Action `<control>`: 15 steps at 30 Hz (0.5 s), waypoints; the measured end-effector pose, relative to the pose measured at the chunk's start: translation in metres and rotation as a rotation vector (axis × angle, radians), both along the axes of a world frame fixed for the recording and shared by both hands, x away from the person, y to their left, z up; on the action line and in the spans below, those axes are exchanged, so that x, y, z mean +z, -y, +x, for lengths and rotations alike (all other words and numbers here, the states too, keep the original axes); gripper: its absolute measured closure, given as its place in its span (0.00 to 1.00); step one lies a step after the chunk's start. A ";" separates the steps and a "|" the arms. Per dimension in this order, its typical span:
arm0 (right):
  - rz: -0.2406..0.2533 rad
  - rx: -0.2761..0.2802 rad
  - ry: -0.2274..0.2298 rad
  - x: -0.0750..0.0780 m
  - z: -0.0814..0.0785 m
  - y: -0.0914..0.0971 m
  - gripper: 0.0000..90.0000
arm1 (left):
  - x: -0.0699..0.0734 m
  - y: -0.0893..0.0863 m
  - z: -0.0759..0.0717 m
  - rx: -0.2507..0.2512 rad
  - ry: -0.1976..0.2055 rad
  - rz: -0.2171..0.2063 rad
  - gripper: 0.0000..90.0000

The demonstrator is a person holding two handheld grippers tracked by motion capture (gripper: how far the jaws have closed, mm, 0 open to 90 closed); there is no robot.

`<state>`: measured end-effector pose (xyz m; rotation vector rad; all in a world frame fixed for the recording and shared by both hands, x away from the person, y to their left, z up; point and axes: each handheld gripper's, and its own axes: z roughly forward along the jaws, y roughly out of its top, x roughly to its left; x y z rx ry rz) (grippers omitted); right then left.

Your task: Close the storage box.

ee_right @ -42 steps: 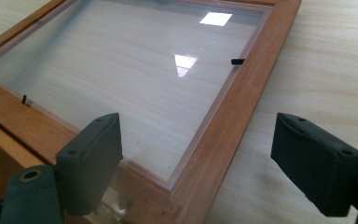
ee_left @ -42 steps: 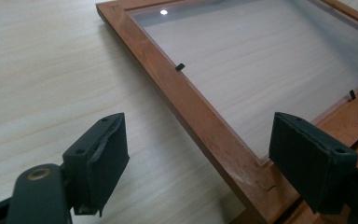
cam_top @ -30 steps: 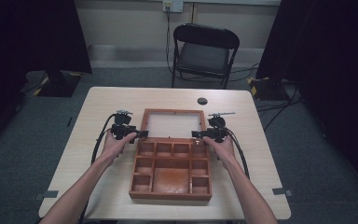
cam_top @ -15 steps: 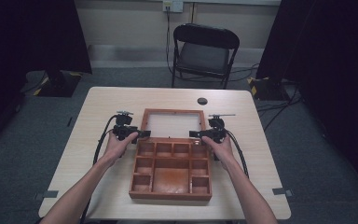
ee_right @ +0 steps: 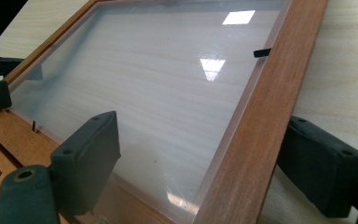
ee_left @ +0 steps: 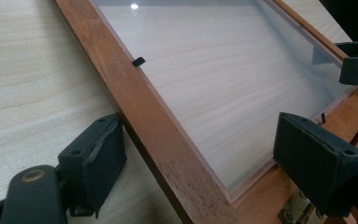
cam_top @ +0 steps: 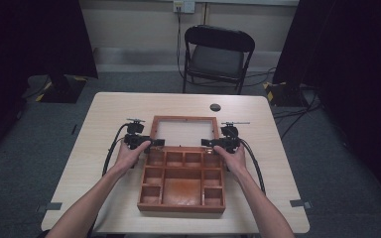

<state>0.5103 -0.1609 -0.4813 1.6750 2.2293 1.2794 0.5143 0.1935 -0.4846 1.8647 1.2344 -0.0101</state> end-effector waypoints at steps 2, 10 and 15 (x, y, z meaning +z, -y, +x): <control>-0.007 -0.010 0.002 0.001 -0.001 -0.001 0.16 | 0.001 0.001 0.001 -0.002 -0.005 0.006 0.18; -0.031 -0.024 0.033 0.004 -0.004 -0.004 0.16 | 0.003 0.001 0.001 -0.009 0.003 0.003 0.20; -0.057 -0.031 0.076 0.009 -0.006 -0.005 0.20 | 0.006 0.002 0.000 -0.021 0.026 0.010 0.22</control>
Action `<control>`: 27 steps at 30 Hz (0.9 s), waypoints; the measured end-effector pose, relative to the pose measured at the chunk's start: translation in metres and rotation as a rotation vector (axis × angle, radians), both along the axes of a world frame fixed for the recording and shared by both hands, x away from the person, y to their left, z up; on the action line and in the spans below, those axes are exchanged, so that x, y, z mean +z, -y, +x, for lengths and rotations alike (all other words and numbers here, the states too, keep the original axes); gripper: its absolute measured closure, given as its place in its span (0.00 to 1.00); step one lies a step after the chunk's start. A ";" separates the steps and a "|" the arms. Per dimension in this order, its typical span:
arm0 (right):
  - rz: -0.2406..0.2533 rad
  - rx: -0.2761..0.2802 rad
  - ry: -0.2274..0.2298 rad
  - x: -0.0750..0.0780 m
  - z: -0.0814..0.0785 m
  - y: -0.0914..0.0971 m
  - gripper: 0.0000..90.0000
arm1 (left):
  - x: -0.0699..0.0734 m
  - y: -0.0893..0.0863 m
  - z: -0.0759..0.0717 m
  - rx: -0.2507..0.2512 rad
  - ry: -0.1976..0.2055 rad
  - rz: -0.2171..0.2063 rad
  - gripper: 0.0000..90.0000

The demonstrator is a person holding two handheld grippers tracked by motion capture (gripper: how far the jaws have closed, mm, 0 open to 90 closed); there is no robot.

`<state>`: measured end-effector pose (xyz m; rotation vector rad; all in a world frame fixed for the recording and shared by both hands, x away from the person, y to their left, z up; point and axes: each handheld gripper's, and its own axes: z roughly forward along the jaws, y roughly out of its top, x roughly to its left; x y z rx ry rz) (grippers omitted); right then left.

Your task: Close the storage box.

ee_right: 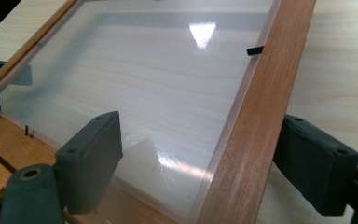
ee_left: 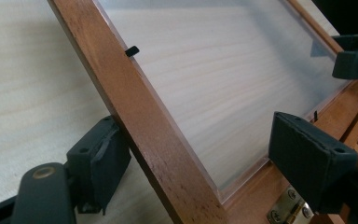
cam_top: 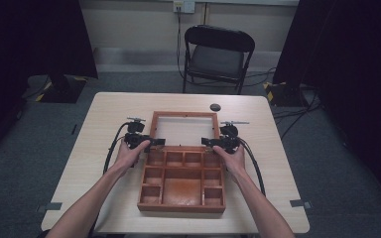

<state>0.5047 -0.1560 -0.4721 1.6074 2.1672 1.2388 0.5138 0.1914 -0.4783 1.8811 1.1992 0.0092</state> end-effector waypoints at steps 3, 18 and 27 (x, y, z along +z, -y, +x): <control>-0.005 -0.006 0.025 0.003 -0.002 0.001 0.24 | 0.004 0.001 -0.001 -0.005 0.018 0.020 0.23; 0.011 -0.028 0.085 0.016 -0.006 0.008 0.43 | 0.016 -0.006 -0.006 0.025 0.082 0.020 0.40; 0.066 -0.039 0.102 0.022 -0.009 0.016 0.54 | 0.023 -0.011 -0.008 0.031 0.106 0.003 0.52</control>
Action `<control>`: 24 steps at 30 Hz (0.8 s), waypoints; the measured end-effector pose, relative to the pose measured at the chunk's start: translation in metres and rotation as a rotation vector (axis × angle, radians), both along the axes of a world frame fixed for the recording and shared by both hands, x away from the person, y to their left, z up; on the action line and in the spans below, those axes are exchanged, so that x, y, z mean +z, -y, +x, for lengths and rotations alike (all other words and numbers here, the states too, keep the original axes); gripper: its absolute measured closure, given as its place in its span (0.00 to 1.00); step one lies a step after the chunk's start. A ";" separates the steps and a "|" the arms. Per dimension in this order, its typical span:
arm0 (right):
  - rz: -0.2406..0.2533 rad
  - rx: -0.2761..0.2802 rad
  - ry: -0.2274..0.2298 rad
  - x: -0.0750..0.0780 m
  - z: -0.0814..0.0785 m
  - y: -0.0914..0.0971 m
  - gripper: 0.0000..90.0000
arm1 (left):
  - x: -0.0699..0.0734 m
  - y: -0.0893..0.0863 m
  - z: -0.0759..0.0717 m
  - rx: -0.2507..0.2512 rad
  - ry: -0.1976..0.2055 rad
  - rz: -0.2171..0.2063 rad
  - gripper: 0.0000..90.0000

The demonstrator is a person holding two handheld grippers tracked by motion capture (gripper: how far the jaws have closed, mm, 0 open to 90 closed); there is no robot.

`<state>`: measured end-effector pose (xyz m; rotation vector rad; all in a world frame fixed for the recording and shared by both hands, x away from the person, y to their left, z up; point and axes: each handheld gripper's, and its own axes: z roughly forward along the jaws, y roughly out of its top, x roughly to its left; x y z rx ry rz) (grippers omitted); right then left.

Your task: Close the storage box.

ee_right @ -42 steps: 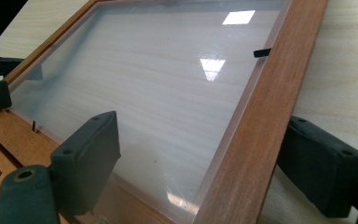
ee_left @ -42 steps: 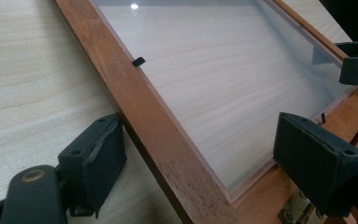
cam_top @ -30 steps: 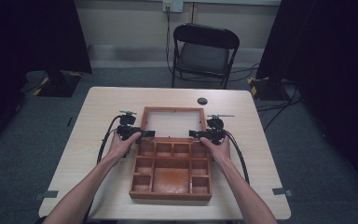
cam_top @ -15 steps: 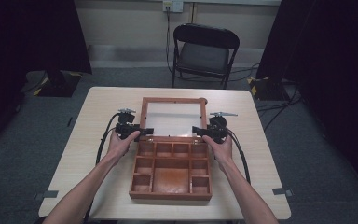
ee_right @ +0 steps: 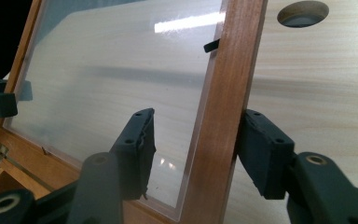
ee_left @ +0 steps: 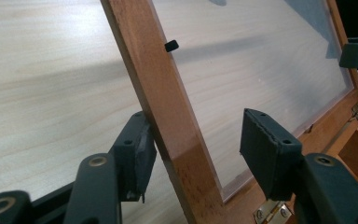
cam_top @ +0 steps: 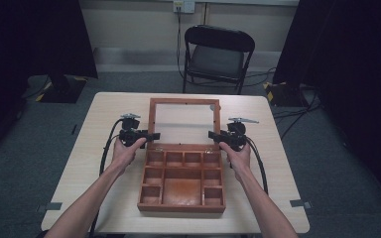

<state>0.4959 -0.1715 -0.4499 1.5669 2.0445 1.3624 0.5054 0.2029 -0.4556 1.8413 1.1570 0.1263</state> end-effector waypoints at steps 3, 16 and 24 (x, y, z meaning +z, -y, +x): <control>0.005 -0.002 0.016 0.003 -0.003 0.002 0.59 | 0.005 -0.001 -0.003 0.007 0.024 0.015 0.54; 0.009 0.012 0.048 0.015 -0.013 0.008 0.68 | 0.016 -0.006 -0.010 -0.001 0.058 0.007 0.65; 0.015 0.022 0.064 0.023 -0.019 0.008 0.68 | 0.024 -0.010 -0.016 -0.019 0.075 0.008 0.70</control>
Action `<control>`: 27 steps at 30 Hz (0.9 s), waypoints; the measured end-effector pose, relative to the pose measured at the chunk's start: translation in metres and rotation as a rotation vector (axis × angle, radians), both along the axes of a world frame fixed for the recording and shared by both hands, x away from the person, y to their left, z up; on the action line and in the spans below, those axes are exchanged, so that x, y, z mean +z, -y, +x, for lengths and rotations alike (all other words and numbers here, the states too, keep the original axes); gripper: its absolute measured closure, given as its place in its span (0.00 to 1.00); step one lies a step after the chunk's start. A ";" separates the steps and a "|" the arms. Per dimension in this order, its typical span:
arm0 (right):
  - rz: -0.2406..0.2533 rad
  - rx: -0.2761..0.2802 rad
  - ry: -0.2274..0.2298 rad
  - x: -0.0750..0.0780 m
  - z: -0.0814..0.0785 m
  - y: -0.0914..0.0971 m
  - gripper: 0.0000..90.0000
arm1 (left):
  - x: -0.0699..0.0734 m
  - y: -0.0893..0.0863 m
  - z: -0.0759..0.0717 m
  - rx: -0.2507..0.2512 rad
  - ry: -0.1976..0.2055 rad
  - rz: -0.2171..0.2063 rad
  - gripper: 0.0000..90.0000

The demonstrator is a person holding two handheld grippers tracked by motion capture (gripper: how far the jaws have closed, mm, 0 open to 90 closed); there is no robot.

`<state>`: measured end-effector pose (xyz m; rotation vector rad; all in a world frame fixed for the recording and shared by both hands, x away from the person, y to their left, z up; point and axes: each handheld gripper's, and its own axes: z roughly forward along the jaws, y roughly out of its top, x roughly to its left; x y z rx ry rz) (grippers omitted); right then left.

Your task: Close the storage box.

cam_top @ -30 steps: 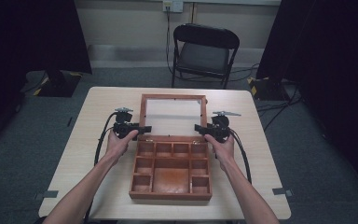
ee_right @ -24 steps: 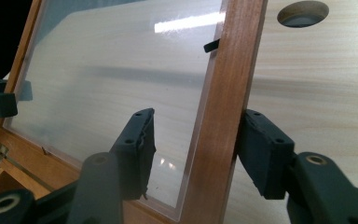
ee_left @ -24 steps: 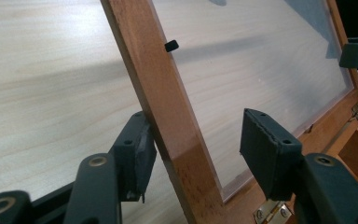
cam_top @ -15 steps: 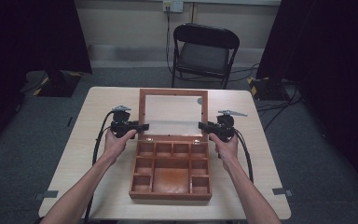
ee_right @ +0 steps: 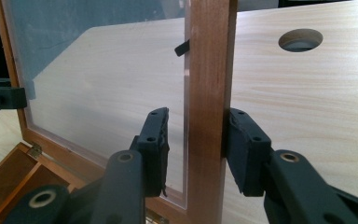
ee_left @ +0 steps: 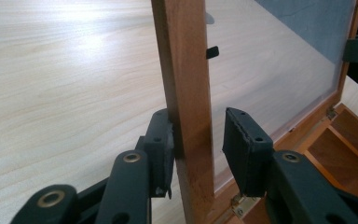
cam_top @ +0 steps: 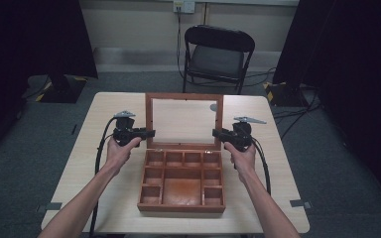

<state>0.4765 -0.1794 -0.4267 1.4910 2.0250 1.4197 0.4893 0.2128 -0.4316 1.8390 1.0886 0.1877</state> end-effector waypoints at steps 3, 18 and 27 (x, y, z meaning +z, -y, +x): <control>-0.005 0.011 0.006 0.002 -0.003 0.000 0.67 | 0.004 -0.002 -0.004 -0.012 0.009 -0.009 0.71; -0.012 0.069 -0.003 0.013 -0.016 0.001 0.58 | 0.012 -0.004 -0.015 -0.065 0.036 -0.019 0.68; 0.004 0.077 -0.017 0.016 -0.020 0.002 0.55 | 0.015 -0.006 -0.021 -0.085 0.030 -0.019 0.66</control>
